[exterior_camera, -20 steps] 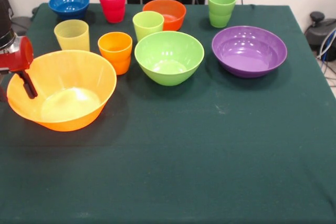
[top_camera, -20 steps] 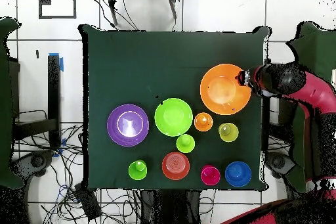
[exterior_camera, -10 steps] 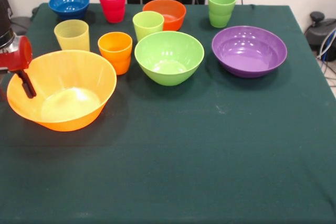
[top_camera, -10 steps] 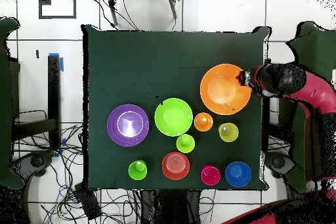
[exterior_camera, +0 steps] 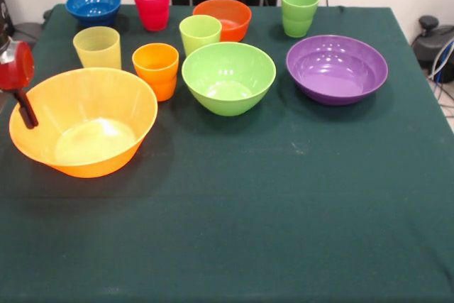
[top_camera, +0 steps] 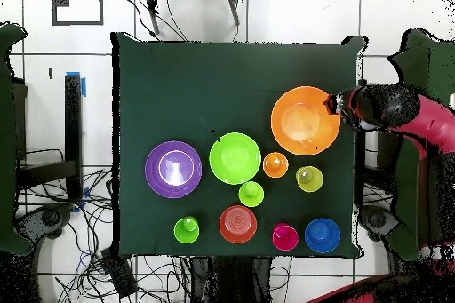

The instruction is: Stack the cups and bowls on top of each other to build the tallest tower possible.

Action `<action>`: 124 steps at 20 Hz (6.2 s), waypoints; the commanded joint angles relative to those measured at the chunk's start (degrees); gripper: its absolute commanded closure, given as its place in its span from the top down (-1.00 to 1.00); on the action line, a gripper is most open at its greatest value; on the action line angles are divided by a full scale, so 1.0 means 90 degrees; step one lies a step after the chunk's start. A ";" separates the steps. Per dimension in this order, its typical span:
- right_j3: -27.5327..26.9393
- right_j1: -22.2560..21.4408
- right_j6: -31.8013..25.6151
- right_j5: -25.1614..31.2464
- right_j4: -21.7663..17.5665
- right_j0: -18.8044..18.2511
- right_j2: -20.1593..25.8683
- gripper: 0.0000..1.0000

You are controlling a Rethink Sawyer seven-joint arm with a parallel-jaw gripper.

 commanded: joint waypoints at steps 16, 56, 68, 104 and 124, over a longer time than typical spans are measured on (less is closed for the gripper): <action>-0.0049 0.0401 -0.1975 0.0391 -0.0522 -0.0143 0.0079 1.00; -0.0054 0.0431 -0.1962 0.0372 -0.0645 -0.0237 0.0113 1.00; 0.0053 0.0317 -0.1904 0.0388 -0.0628 -0.0261 0.0115 1.00; 0.0214 0.0130 -0.1753 0.0443 -0.0602 -0.0242 0.0084 1.00; 0.0287 0.0116 -0.1807 0.0360 -0.0592 -0.0304 0.0136 -1.00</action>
